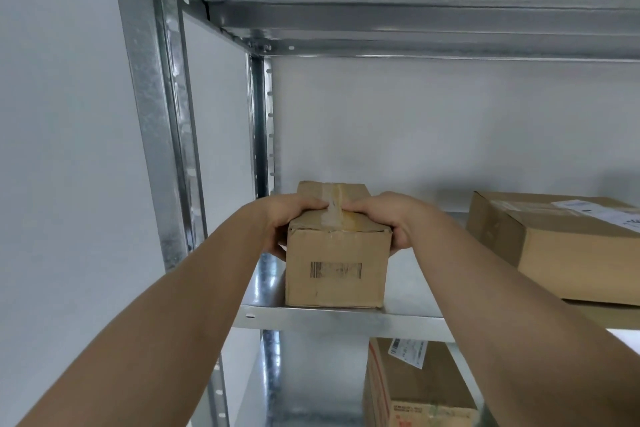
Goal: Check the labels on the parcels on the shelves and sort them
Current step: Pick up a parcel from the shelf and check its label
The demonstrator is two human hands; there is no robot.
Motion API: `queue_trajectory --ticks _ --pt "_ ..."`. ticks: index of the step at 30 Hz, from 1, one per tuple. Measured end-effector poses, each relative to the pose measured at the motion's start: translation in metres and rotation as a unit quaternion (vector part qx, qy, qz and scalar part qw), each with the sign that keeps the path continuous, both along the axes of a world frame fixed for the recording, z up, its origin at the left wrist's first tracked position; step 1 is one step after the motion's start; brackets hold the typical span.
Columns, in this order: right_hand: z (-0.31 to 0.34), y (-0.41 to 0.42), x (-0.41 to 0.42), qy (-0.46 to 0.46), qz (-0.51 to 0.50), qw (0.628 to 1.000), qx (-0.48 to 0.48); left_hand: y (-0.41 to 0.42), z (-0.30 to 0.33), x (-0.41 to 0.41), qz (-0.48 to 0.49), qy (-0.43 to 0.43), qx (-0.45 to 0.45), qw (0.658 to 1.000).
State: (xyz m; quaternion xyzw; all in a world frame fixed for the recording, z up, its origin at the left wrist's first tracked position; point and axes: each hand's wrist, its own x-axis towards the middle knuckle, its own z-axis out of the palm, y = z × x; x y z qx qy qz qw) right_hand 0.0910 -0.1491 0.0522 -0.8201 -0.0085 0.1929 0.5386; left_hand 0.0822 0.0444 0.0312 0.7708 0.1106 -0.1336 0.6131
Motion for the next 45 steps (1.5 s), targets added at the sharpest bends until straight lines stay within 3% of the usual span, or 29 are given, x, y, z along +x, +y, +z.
queue_trajectory --ticks 17,23,29,32,38,42,45 --pt "-0.002 0.001 0.006 -0.001 -0.005 1.000 -0.015 0.004 -0.005 0.000 0.005 -0.006 -0.016 1.000" --pt "-0.011 0.000 0.009 0.011 -0.016 0.999 0.042 0.002 -0.008 -0.005 0.019 -0.036 -0.011 0.999" --pt "-0.018 -0.016 0.006 0.038 -0.017 0.989 0.144 0.012 -0.007 -0.010 0.021 -0.053 -0.105 0.993" --pt "-0.007 -0.025 0.003 0.004 -0.028 0.993 0.114 0.009 -0.003 -0.013 0.022 -0.081 -0.148 0.985" --pt "0.021 -0.020 -0.002 -0.125 -0.031 0.991 -0.021 0.003 0.016 -0.015 0.005 -0.042 -0.038 0.998" --pt "0.015 -0.013 0.002 -0.117 -0.012 0.993 -0.019 -0.007 0.022 -0.022 -0.027 -0.009 -0.041 0.999" --pt "0.006 -0.015 0.007 -0.082 -0.011 0.997 0.004 -0.007 0.026 -0.019 -0.041 -0.014 0.008 0.999"
